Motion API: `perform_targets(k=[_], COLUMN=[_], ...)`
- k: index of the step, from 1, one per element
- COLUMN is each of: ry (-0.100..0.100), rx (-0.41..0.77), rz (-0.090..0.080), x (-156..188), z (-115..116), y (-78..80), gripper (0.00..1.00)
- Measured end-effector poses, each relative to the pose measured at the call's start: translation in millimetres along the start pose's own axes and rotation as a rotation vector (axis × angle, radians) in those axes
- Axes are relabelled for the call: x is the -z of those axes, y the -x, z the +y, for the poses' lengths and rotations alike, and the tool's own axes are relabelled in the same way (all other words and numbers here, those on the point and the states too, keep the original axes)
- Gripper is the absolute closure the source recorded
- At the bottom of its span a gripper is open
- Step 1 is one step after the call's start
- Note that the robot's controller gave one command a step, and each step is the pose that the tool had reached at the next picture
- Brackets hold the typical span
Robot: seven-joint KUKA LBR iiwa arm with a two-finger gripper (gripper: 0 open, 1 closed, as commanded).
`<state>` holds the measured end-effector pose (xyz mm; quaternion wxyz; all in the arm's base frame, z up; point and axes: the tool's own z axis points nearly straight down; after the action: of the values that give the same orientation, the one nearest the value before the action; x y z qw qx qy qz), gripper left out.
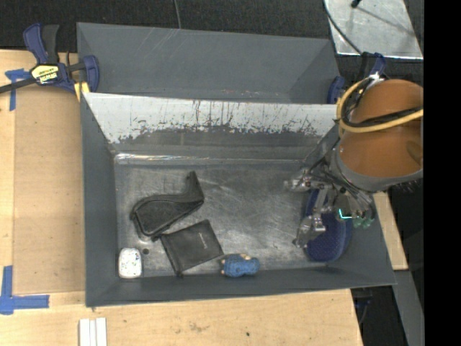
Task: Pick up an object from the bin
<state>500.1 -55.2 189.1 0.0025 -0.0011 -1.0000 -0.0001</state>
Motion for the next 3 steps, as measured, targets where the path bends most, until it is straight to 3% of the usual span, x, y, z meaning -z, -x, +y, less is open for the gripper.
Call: perform_targets(k=[1, 2, 3], ry=[0.004, 0.000, 0.000], rx=[0.096, 0.217, 0.136], rz=[-0.014, -0.002, -0.010], x=[86, -35, -107], z=[126, 190, 207], y=[-4.9, 32.5, 68.0], gripper=[0.00, 0.00, 0.00])
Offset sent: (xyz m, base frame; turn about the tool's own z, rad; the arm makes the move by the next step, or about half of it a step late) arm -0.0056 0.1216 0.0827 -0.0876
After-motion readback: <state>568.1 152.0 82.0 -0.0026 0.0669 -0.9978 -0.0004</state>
